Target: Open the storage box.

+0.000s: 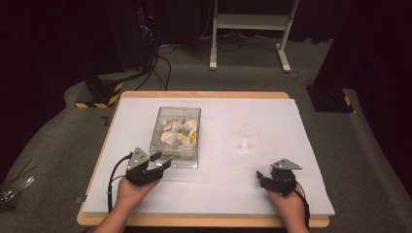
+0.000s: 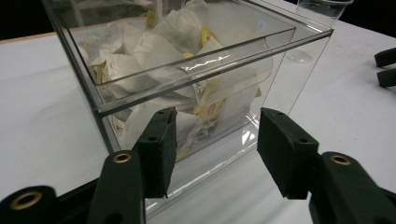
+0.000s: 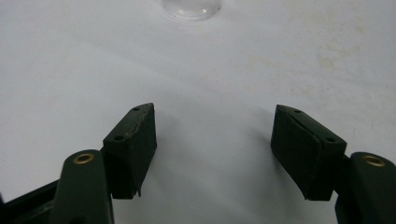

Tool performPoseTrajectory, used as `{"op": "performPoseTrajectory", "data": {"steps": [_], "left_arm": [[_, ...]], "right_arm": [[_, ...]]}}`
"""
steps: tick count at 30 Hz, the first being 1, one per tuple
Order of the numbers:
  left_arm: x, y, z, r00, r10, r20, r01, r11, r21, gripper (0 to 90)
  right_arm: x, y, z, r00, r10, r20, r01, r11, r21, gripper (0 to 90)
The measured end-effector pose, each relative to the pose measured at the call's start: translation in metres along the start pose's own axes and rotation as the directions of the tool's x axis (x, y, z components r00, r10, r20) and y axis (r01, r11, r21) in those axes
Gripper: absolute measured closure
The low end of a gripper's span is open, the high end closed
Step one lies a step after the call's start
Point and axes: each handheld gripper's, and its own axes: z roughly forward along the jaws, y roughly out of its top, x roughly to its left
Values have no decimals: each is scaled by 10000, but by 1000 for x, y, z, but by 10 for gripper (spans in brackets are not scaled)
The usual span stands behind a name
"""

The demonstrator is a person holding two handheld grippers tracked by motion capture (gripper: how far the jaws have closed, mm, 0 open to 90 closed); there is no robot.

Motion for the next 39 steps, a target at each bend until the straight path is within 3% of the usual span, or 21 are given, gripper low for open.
{"op": "performPoseTrajectory", "data": {"steps": [8, 21, 30, 39], "left_arm": [[4, 0, 8, 9994, -255, 254, 262, 9993, -281, 579], [11, 0, 12, 9957, -560, 733, 608, 9961, -639, 586], [11, 0, 13, 9960, -368, 812, 433, 9958, -803, 596], [10, -1, 11, 9964, -183, 831, 244, 9971, -720, 704]], "right_arm": [[0, 0, 0, 10000, 6, 0, -6, 10000, -5, 313], [0, 0, 0, 10000, 0, 2, 0, 10000, -10, 315], [0, 0, 0, 10000, 9, -10, -9, 10000, -15, 316], [1, 0, 0, 10000, -24, -7, 24, 10000, -28, 321]]}}
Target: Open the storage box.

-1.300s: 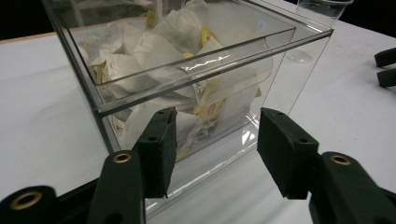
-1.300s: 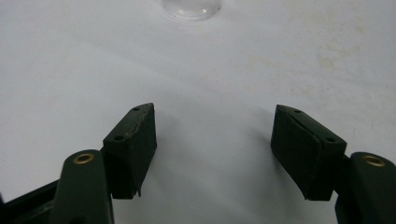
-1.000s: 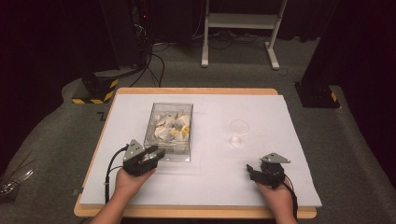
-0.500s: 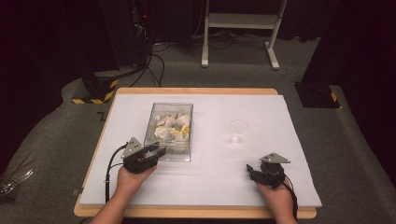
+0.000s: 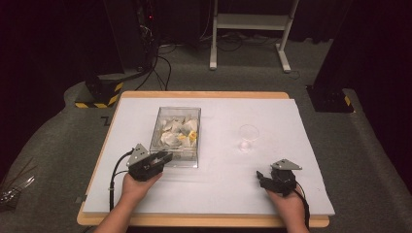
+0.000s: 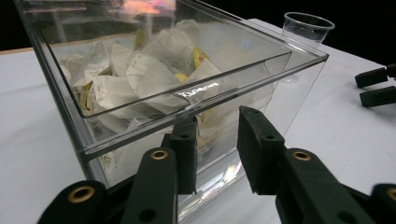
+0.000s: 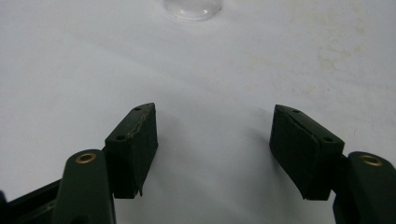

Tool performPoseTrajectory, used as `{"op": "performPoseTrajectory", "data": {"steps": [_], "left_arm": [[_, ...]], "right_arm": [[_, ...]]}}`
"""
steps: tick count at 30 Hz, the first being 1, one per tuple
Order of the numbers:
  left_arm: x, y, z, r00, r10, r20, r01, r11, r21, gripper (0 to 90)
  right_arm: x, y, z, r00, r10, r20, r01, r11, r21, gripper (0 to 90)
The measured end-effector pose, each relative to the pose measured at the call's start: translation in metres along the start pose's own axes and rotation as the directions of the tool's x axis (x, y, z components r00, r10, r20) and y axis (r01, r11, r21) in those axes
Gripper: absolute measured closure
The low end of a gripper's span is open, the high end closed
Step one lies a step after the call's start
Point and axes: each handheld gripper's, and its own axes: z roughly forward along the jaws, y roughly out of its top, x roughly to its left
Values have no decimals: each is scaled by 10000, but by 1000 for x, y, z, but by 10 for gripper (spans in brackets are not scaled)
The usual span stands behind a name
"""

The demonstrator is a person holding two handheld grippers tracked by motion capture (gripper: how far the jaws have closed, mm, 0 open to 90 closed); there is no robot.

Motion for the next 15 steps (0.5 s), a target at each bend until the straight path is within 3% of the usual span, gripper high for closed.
{"op": "performPoseTrajectory", "data": {"steps": [15], "left_arm": [[-2, -6, -12, 9995, 94, 293, -93, 9999, -37, 756]], "right_arm": [[0, 0, 0, 10000, 6, -8, -6, 10000, 3, 321]]}}
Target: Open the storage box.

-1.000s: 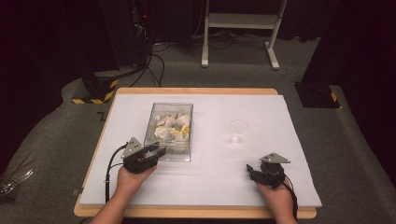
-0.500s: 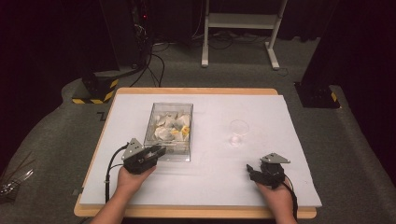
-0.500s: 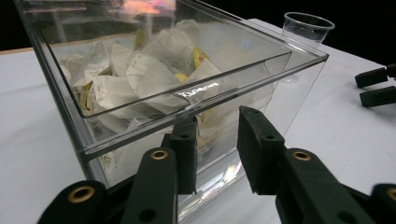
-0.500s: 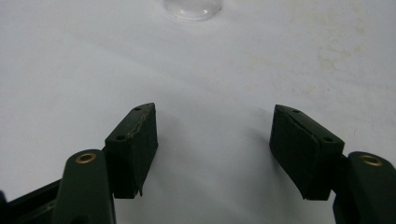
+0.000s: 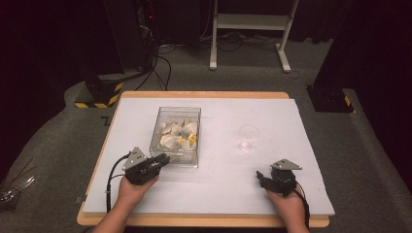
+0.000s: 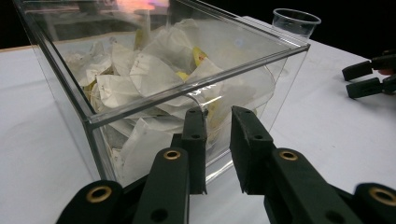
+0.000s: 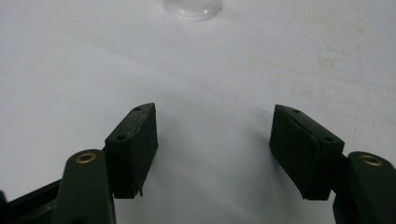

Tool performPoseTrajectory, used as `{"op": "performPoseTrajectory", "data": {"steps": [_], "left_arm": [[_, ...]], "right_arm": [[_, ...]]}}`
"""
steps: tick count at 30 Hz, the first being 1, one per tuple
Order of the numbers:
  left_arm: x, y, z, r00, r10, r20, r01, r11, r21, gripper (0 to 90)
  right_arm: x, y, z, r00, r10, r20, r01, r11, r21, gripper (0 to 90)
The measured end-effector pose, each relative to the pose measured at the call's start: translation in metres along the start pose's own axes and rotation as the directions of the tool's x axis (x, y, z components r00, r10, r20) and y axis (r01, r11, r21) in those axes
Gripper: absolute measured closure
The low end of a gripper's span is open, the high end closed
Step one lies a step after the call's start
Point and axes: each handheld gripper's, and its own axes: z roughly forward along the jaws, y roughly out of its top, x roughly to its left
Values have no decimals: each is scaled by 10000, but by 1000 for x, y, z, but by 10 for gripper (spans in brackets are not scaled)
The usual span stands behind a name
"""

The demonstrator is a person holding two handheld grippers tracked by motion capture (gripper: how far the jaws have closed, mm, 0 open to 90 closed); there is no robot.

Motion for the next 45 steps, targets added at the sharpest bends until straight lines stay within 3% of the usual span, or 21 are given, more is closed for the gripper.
{"op": "performPoseTrajectory", "data": {"steps": [19, 45], "left_arm": [[-21, -13, -28, 9991, 260, 321, -263, 9996, 105, 756], [-40, -30, -51, 9984, 25, 559, -10, 9996, -273, 778]], "right_arm": [[0, 0, 0, 10000, -55, -1, 55, 10000, -9, 324], [1, 0, 0, 10000, -72, 1, 72, 10000, -8, 326]]}}
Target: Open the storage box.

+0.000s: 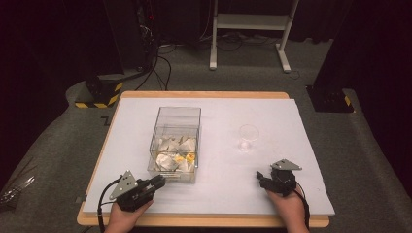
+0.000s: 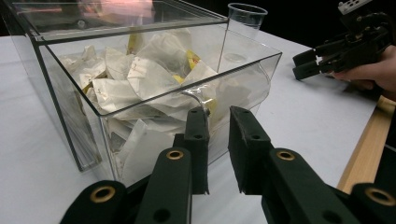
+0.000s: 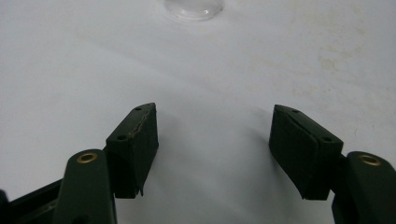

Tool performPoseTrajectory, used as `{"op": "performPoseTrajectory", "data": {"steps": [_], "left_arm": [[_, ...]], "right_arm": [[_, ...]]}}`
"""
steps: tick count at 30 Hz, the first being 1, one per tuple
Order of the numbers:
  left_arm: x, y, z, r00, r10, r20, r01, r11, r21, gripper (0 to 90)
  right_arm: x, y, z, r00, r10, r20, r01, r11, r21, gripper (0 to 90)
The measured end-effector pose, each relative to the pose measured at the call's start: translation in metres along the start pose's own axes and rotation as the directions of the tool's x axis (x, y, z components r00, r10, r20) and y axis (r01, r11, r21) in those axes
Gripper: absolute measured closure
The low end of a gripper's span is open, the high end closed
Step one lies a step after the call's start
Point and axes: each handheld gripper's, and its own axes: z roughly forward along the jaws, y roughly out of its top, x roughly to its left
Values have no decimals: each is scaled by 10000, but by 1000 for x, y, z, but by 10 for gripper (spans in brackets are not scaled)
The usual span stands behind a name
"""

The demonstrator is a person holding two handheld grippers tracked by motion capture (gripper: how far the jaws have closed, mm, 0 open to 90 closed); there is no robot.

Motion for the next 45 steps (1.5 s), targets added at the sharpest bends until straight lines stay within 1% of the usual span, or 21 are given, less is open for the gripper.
{"op": "performPoseTrajectory", "data": {"steps": [6, 10, 11, 15, 16, 17, 18, 20, 21, 22, 24, 25, 26, 27, 29, 30, 31, 32, 39, 42, 45], "left_arm": [[-3, -2, -4, 9997, 207, -86, -207, 9998, -1, 788], [-2, -1, -6, 9996, 148, -237, -151, 9998, -131, 784], [-2, 0, -9, 9988, 222, -445, -231, 9995, -201, 773], [-3, 5, -15, 9966, 371, -733, -400, 9984, -388, 765], [-3, 7, -17, 9958, 415, -819, -455, 9978, -475, 763], [-5, 12, -22, 9942, 457, -969, -531, 9957, -759, 756], [-5, 12, -22, 9942, 457, -969, -531, 9957, -759, 749], [-5, 18, -25, 9906, 449, -1294, -580, 9934, -993, 738], [-3, 22, -25, 9852, 298, -1688, -490, 9926, -1111, 700], [-3, 22, -25, 9852, 298, -1688, -490, 9926, -1111, 688], [2, 26, -22, 9792, 191, -2021, -423, 9929, -1113, 682], [8, 28, -18, 9729, 96, -2310, -333, 9945, -990, 662], [8, 28, -18, 9729, 96, -2310, -333, 9945, -990, 642], [14, 30, -13, 9696, -78, -2444, -139, 9961, -870, 629], [16, 31, -10, 9678, -81, -2517, -123, 9967, -796, 623], [18, 31, -7, 9638, -59, -2666, -139, 9973, -722, 618], [22, 31, -2, 9612, -194, -2752, 24, 9981, -618, 618], [22, 31, -2, 9612, -194, -2752, 24, 9981, -618, 618], [26, 22, 9, 9603, -743, -2688, 667, 9971, -371, 641], [24, 20, 9, 9573, -716, -2801, 678, 9974, -234, 661], [23, 17, 8, 9583, -718, -2768, 683, 9974, -221, 668]], "right_arm": [[0, 0, 0, 10000, -8, -1, 8, 10000, -3, 326], [0, 0, 0, 10000, 2, -11, -2, 10000, 3, 326], [0, 0, 0, 10000, 4, -13, -4, 10000, 3, 326], [0, 0, 0, 10000, 7, -14, -7, 10000, 3, 326], [0, 0, 0, 10000, 9, -15, -9, 10000, 5, 326], [0, 0, 0, 10000, 8, -16, -8, 10000, 4, 326], [0, 0, 0, 10000, 8, -16, -8, 10000, 4, 326], [0, 0, 0, 10000, 11, -16, -11, 10000, 4, 326], [0, 0, 0, 10000, 12, -21, -12, 10000, 6, 326], [0, 0, 0, 10000, 12, -21, -12, 10000, 6, 326], [0, 0, 0, 10000, 13, -19, -13, 10000, 7, 326], [0, 0, 0, 10000, 10, -17, -10, 10000, 4, 326], [0, 0, 0, 10000, 10, -17, -10, 10000, 4, 326], [0, 0, 0, 10000, 14, -20, -14, 10000, 5, 326], [0, 0, 0, 10000, 16, -22, -16, 10000, 5, 326], [0, 0, 0, 10000, 19, -22, -19, 10000, 6, 326], [0, 0, 0, 10000, 16, -21, -16, 10000, 5, 326], [0, 0, 0, 10000, 16, -21, -16, 10000, 5, 326], [0, 0, 0, 10000, -3, -6, 3, 10000, 0, 326], [0, 0, 0, 10000, -7, -2, 7, 10000, -6, 326], [0, 0, 0, 10000, 8, -15, -8, 10000, 2, 326]]}}
